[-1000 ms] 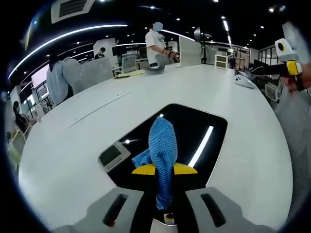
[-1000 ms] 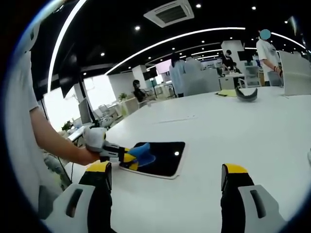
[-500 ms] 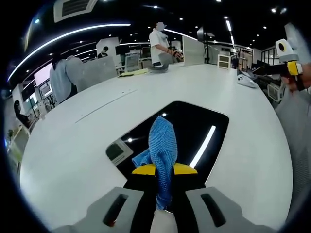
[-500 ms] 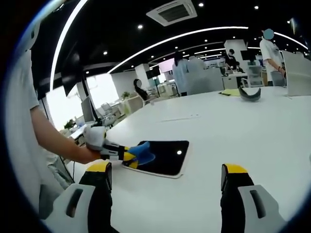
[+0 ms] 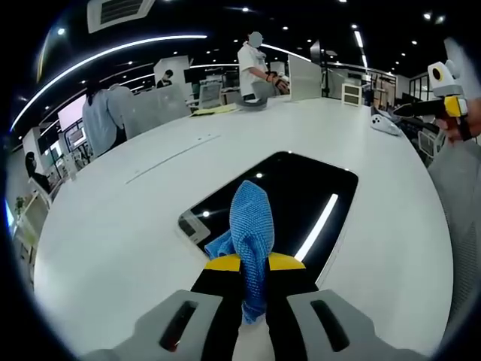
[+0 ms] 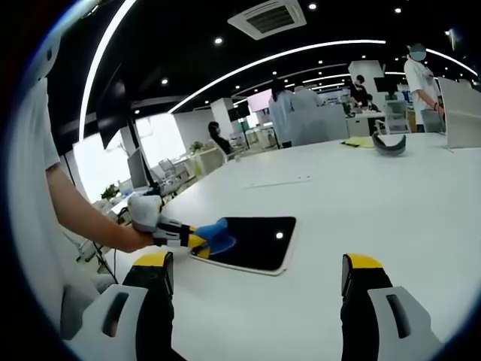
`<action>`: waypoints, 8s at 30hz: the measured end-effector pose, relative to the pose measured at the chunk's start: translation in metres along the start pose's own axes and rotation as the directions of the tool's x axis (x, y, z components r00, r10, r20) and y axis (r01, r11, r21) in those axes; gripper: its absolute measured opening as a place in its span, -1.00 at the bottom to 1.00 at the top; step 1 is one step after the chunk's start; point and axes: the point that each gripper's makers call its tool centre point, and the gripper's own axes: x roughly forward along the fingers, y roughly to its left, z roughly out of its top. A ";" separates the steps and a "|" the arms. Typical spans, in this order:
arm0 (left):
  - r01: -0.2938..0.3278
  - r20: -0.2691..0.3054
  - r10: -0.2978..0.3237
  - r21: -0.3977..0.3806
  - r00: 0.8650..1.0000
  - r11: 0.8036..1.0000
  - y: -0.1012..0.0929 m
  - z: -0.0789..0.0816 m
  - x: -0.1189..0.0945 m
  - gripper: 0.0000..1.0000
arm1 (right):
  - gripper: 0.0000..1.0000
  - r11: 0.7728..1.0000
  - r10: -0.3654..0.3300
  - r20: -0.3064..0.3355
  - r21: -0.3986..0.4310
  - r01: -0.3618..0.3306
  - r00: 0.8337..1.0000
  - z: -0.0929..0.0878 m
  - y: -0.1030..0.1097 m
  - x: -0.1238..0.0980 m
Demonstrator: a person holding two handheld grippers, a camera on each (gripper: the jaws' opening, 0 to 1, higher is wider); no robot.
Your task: Wipe the mirror surface with the cleaning cloth until all visible marks leave the cleaned area.
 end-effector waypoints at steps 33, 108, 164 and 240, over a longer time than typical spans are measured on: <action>-0.104 -0.027 0.102 -0.088 0.994 0.991 0.007 -0.009 -0.010 -0.86 | 0.84 1.000 0.029 -0.008 0.000 -0.029 1.000 -0.010 0.009 -0.015; -0.037 -0.004 0.037 -0.018 0.999 0.999 -0.065 0.026 0.031 -0.86 | 0.83 0.999 0.038 0.035 0.006 -0.038 0.999 -0.001 -0.026 -0.042; 0.013 0.017 -0.013 0.005 1.000 1.000 -0.097 0.045 0.055 -0.86 | 0.83 0.999 0.054 0.049 0.000 -0.054 0.997 0.002 -0.022 -0.044; 0.148 0.044 -0.151 0.077 0.987 0.986 -0.159 0.077 0.093 -0.85 | 0.82 0.999 0.026 0.049 0.022 -0.027 0.998 0.001 -0.032 -0.043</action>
